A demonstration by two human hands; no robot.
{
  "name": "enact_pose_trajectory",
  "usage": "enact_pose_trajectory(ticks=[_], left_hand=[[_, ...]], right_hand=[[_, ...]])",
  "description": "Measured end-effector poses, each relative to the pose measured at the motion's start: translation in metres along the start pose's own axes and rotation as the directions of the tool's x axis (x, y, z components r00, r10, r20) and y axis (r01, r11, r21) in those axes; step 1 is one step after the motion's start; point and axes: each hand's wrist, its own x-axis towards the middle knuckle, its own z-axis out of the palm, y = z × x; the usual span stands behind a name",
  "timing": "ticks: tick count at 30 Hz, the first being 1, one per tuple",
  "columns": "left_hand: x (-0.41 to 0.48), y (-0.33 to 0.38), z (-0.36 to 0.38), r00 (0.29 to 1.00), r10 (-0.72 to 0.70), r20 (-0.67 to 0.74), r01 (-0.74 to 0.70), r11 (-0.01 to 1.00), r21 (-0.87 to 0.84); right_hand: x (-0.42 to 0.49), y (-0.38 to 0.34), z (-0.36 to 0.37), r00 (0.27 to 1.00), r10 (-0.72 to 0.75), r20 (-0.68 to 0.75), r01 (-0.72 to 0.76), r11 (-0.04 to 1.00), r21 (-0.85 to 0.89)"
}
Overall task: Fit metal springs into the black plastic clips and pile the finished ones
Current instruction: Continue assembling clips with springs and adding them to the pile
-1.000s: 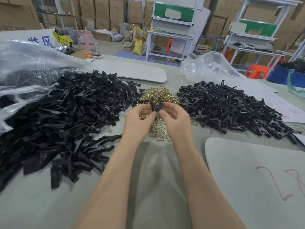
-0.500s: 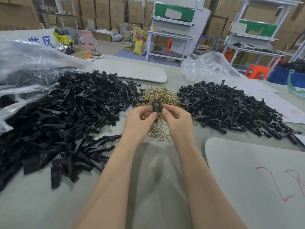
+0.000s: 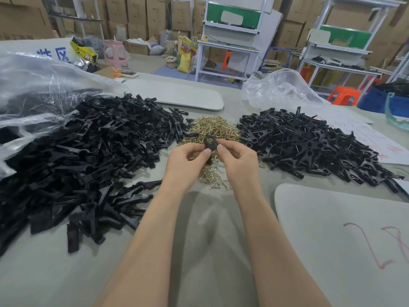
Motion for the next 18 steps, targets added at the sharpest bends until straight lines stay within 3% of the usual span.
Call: enact_pose_trajectory(ticks=[11, 18], left_hand=[[-0.0002, 0.0008, -0.0013, 0.995, -0.079, 0.063, 0.086, 0.990, -0.109], [-0.0009, 0.0003, -0.0014, 0.998, -0.040, 0.044, 0.042, 0.998, -0.047]], right_hand=[[-0.0026, -0.0028, -0.0006, 0.999, -0.049, 0.010, 0.049, 0.999, -0.013], [-0.0011, -0.0021, -0.0009, 0.999, -0.049, 0.022, 0.049, 0.999, -0.012]])
